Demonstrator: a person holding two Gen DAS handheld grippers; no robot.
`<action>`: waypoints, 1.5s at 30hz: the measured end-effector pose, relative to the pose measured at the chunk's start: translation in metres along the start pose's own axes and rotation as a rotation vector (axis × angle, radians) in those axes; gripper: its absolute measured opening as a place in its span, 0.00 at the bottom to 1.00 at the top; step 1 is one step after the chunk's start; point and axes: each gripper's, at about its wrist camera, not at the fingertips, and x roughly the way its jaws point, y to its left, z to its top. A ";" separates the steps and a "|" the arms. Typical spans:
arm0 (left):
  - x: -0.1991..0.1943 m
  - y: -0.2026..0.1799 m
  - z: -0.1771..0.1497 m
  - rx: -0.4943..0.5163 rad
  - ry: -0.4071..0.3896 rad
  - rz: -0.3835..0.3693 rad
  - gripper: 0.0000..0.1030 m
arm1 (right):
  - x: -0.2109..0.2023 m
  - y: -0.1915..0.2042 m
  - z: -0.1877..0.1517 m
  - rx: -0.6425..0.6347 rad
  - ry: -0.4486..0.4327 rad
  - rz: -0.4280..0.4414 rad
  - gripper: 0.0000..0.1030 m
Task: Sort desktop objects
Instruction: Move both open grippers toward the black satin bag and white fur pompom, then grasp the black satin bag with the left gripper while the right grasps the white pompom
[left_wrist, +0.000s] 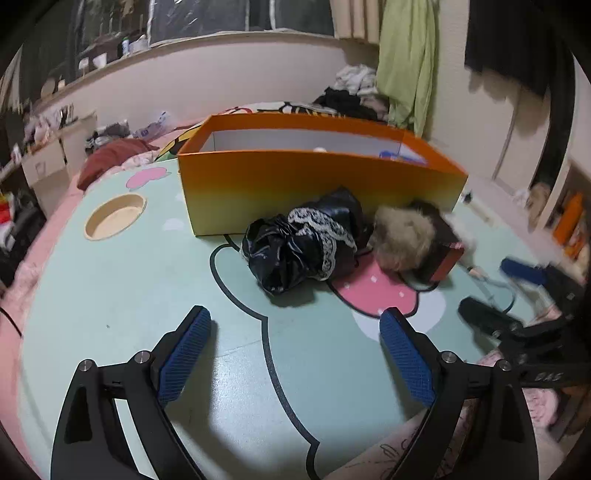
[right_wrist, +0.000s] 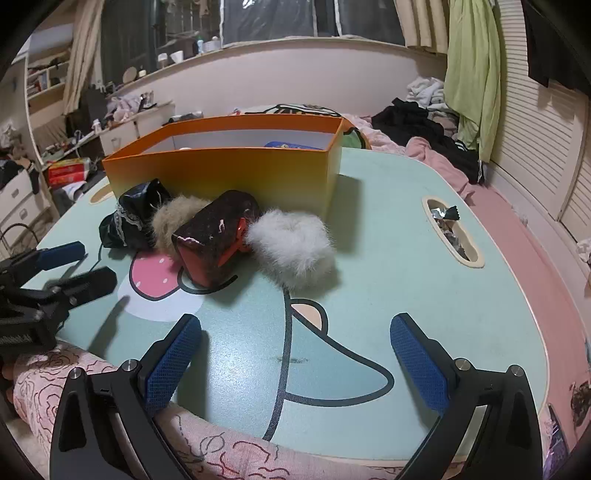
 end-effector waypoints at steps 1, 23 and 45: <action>0.002 -0.006 0.000 0.025 0.015 0.042 0.91 | 0.002 -0.003 -0.001 0.000 0.000 0.000 0.99; 0.001 0.000 0.000 -0.001 0.016 0.053 0.93 | -0.003 0.001 -0.002 -0.002 -0.003 0.002 1.00; 0.002 0.001 -0.001 -0.002 0.018 0.053 0.93 | 0.004 -0.006 0.062 0.027 -0.015 0.006 0.77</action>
